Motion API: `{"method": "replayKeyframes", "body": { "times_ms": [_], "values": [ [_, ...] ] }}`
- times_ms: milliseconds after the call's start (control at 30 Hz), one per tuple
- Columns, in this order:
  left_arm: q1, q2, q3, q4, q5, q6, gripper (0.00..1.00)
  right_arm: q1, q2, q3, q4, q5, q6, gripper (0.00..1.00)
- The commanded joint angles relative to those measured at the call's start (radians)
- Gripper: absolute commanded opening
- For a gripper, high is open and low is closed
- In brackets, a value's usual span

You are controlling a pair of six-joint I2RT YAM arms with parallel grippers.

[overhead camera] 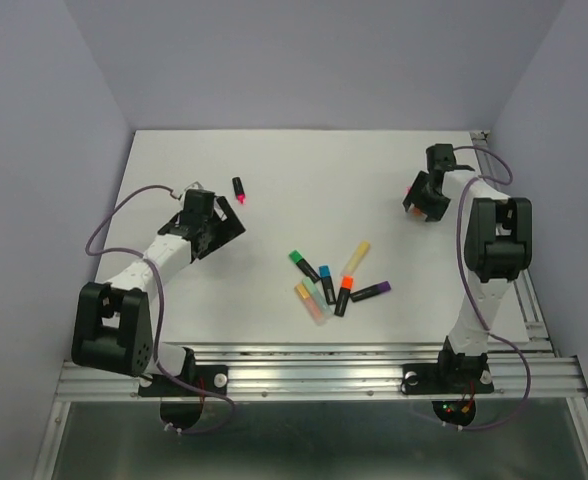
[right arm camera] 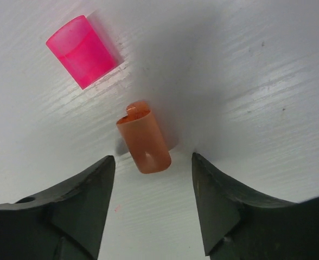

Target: Open the pen caps

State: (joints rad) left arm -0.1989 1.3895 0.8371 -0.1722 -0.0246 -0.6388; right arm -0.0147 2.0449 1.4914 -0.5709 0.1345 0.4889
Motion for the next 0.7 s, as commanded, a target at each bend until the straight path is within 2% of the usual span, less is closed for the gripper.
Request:
{"method": "replayKeyframes", "body": {
  "times_ms": [0, 33, 67, 100, 200, 300, 333, 433, 467, 533, 633, 667],
  "values": [
    [-0.072, -0.081, -0.036, 0.057, 0.018, -0.047, 0.99, -0.008, -0.093, -0.032, -0.004, -0.009, -0.001, 0.69],
    [-0.092, -0.09, -0.046, 0.059, 0.018, -0.055, 0.99, -0.008, -0.115, -0.048, -0.003, -0.009, 0.0, 0.74],
    [-0.115, -0.098, -0.055, 0.059, 0.018, -0.059, 0.99, -0.008, -0.168, -0.065, 0.005, -0.006, 0.002, 0.97],
    [-0.163, -0.106, -0.062, 0.057, 0.014, -0.062, 0.99, -0.008, -0.201, -0.091, 0.009, -0.006, 0.004, 1.0],
    [-0.21, -0.138, -0.099, 0.046, 0.018, -0.093, 0.99, -0.008, -0.34, -0.203, 0.031, 0.005, 0.022, 1.0],
    [-0.307, -0.191, -0.145, 0.046, 0.039, -0.154, 0.99, -0.008, -0.468, -0.347, 0.052, -0.007, 0.062, 1.0],
    [-0.368, -0.223, -0.165, 0.042, 0.032, -0.171, 0.99, -0.008, -0.571, -0.443, 0.065, -0.007, 0.079, 1.0],
    [-0.462, -0.264, -0.194, 0.039, 0.032, -0.266, 0.99, -0.007, -0.739, -0.598, 0.137, -0.018, 0.102, 1.0],
    [-0.523, -0.267, -0.208, 0.034, 0.026, -0.324, 0.99, -0.007, -0.856, -0.696, 0.175, -0.045, 0.123, 1.0],
    [-0.589, -0.253, -0.21, 0.013, -0.04, -0.387, 0.99, -0.005, -1.022, -0.782, 0.203, -0.062, 0.166, 1.0],
    [-0.706, -0.163, -0.165, -0.044, -0.11, -0.475, 0.99, -0.005, -1.146, -0.888, 0.229, -0.076, 0.181, 1.0],
    [-0.727, -0.132, -0.109, -0.114, -0.145, -0.49, 0.99, -0.004, -1.19, -0.895, 0.214, -0.079, 0.186, 1.0]
  ]
}}
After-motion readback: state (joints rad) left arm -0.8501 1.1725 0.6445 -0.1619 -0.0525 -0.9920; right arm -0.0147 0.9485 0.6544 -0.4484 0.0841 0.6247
